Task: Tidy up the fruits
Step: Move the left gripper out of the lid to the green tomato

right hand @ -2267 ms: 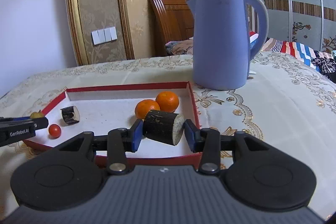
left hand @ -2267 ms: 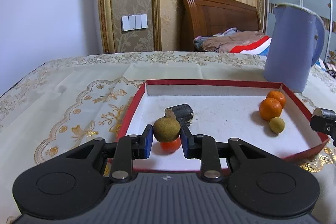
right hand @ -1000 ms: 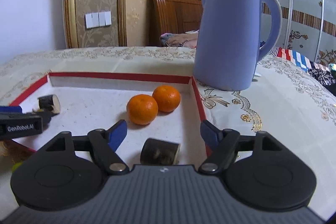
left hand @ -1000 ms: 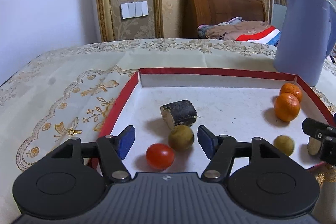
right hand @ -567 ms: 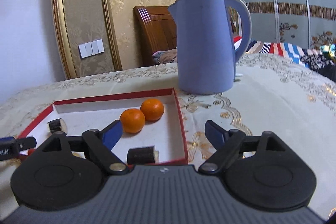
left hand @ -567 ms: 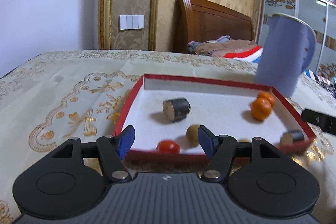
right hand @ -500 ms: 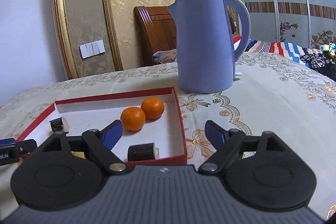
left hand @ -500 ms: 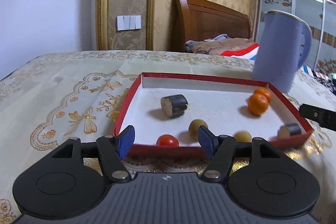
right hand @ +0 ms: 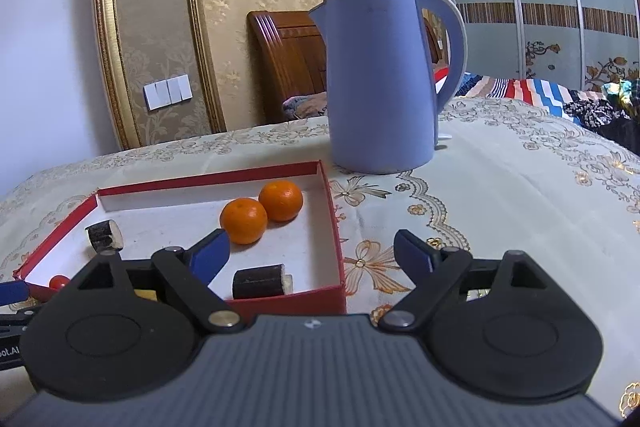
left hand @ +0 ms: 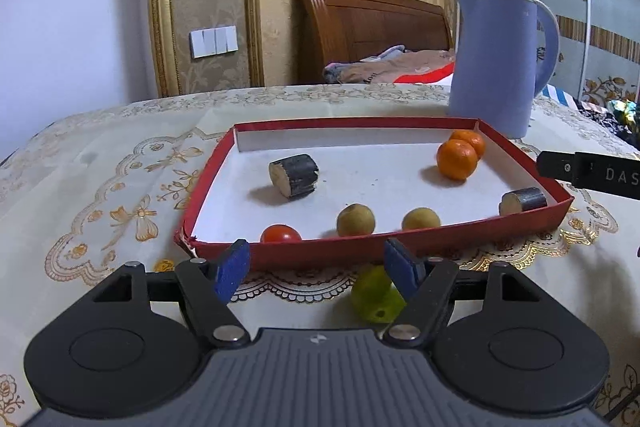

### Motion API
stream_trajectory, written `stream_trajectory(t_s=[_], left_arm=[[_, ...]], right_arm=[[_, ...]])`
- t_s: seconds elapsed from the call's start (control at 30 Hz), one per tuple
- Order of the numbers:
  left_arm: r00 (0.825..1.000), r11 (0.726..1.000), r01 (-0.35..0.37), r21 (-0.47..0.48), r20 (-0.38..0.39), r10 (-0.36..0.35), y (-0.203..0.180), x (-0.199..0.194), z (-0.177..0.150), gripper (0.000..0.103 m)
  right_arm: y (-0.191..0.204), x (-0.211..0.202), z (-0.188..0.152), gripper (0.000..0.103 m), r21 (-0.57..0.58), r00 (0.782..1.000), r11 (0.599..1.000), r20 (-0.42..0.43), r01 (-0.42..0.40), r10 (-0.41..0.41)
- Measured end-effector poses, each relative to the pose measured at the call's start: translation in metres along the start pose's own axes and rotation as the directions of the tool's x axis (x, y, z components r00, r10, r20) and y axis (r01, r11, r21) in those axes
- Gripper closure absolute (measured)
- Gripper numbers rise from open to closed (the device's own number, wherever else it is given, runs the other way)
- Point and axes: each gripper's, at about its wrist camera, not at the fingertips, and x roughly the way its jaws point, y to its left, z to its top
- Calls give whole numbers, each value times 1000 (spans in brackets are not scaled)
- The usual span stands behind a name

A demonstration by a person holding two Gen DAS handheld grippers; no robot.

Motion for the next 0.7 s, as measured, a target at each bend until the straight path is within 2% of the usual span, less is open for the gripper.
stream_trajectory(t_s=[0.13,0.27,0.33,0.43,0.6,0.63,0.67,0.7], left_arm=[[999,999,40,-18,5,-40,1,-11,-4,30],[997,998,66,8,41,-66,-6,-18,-4,30],[995,996,89,8,34,-89,-7,-17,-4,30],[999,998,51,30,5,-52,-13,-10,-5,30],[999,998,31,49,-43,-29,-15,-1,-8,30],[998,998,36,47,-44,-34,-14,-1,-8,35],[998,998,54,44,-47,-51,-13,-1,-8,45],[996,996,74,44,-49,-72,-13,-2,-8,50]], right_arm=[[0,-1,0,14,6,1000,1000,0,-4,4],[1,0,0,13,0,1000,1000,-2,-1,1],[1,0,0,13,0,1000,1000,-4,0,0],[2,1,0,13,-3,1000,1000,-6,0,0],[1,0,-1,13,1,1000,1000,-3,-1,1],[1,1,-1,13,2,1000,1000,-4,-2,2],[1,1,-1,13,3,1000,1000,-5,-2,2],[1,1,-1,13,3,1000,1000,-5,-1,1]])
